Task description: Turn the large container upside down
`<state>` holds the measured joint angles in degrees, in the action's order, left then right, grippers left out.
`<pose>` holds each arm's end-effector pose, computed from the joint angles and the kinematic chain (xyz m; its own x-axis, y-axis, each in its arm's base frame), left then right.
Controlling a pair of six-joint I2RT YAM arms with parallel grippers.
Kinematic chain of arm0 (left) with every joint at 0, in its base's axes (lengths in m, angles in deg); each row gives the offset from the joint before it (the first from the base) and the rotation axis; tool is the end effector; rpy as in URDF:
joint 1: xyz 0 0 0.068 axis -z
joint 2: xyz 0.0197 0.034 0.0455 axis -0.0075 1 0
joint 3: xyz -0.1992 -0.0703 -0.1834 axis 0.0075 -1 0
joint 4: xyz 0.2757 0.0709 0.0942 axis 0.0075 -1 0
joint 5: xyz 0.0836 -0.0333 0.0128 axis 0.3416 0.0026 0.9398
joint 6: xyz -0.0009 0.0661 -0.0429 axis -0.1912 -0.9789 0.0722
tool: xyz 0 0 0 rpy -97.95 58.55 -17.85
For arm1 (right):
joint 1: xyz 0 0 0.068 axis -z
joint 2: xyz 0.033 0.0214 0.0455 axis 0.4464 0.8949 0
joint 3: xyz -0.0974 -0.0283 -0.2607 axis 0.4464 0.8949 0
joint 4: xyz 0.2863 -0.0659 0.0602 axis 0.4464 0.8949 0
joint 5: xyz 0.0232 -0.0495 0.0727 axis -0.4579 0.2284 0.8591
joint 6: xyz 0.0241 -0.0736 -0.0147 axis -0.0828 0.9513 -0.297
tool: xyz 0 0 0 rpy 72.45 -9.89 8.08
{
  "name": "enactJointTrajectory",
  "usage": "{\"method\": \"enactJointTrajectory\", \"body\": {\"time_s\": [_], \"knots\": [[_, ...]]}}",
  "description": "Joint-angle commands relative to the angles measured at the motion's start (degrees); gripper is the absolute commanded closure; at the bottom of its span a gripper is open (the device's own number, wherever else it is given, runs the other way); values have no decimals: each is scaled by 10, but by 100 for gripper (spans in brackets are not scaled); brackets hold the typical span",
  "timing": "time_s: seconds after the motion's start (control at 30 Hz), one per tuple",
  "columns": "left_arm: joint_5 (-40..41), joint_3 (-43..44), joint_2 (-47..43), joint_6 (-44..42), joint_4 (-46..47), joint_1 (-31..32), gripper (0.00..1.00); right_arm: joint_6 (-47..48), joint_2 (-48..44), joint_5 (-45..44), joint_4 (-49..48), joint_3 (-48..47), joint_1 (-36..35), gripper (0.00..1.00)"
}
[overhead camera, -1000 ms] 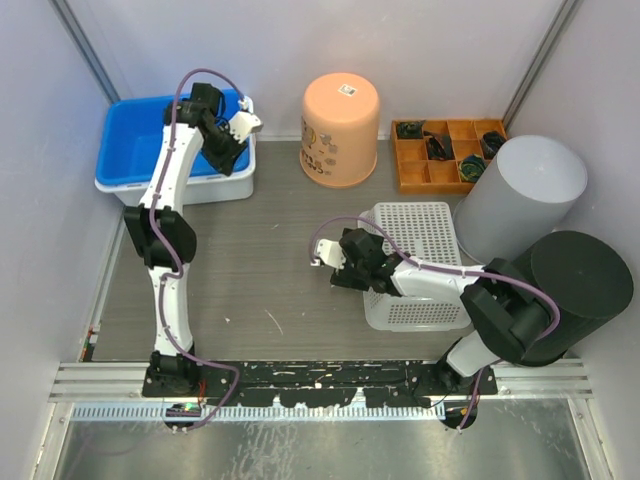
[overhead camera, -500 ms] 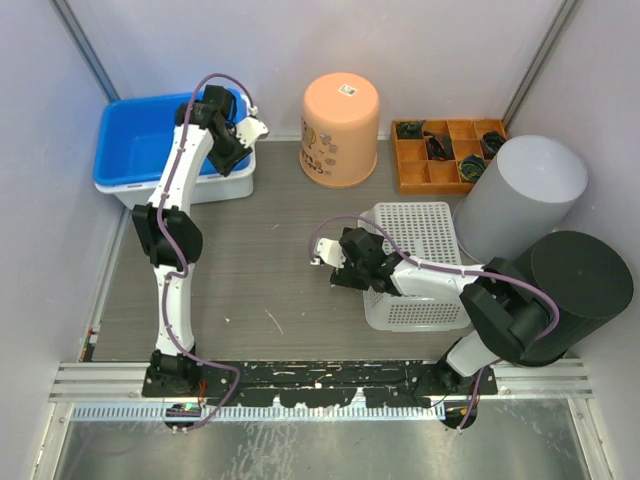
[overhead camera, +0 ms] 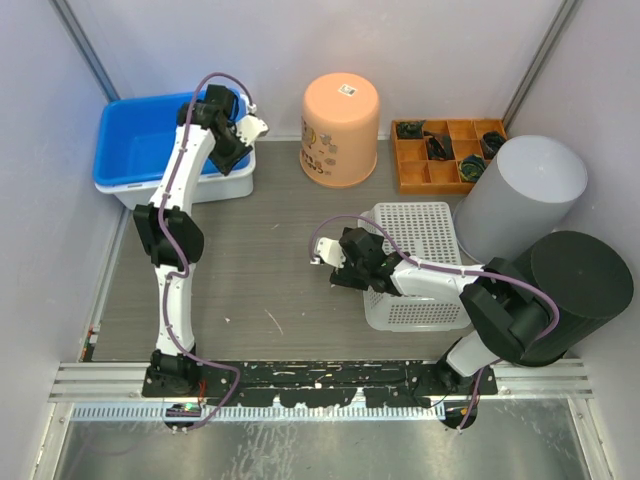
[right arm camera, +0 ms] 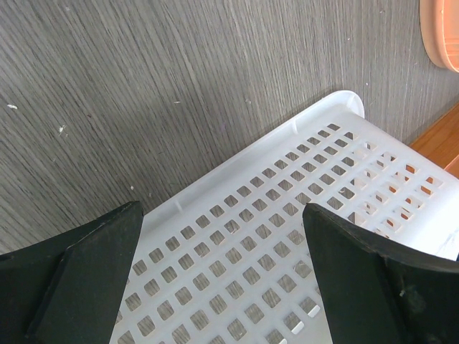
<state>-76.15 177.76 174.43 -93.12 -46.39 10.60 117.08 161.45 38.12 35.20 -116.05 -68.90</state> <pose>0.5274 -0.0927 0.2994 -0.5381 0.7807 -0.3177 0.7120 0.6227 0.3244 0.2646 0.2156 0.1172 -0.0688 -0.9418 -0.3290 -0.7591 0.2634 -0.5954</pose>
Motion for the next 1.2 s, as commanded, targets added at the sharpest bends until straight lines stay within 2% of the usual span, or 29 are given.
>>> {"method": "enactJointTrajectory", "body": {"time_s": [0.0, 0.03, 0.07, 0.1, 0.3, 0.63, 0.9, 1.0, 1.03, 1.07, 1.17], "knots": [[44, -14, -8, 128, 199, -37, 69, -75, 8, -111, 120, 31, 52, 0], [43, -28, -23, 158, 213, -37, 63, -75, 9, -111, 120, 30, 52, 0], [43, -44, -34, 185, 227, -37, 48, -76, 9, -111, 120, 30, 52, 0], [36, -73, -50, 237, 252, -36, 42, -77, 9, -110, 123, 29, 51, 0], [70, -72, -44, 305, 287, -31, 36, -81, 1, -110, 129, 31, 50, 0], [-8, -37, -77, 419, 241, -22, 32, -87, -4, -113, 127, 50, 50, 0], [54, -13, -81, 433, 243, 14, 26, -86, -2, -113, 129, 41, 50, 0], [60, -8, -79, 443, 243, 23, 16, -86, -5, -112, 129, 44, 50, 0], [61, -7, -79, 449, 242, 26, 5, -85, -6, -113, 129, 45, 50, 0], [65, -7, -78, 453, 243, 30, 0, -86, -6, -113, 128, 47, 50, 0], [85, -13, -75, 449, 257, 44, 1, -83, -8, -115, 126, 50, 50, 0]]}}
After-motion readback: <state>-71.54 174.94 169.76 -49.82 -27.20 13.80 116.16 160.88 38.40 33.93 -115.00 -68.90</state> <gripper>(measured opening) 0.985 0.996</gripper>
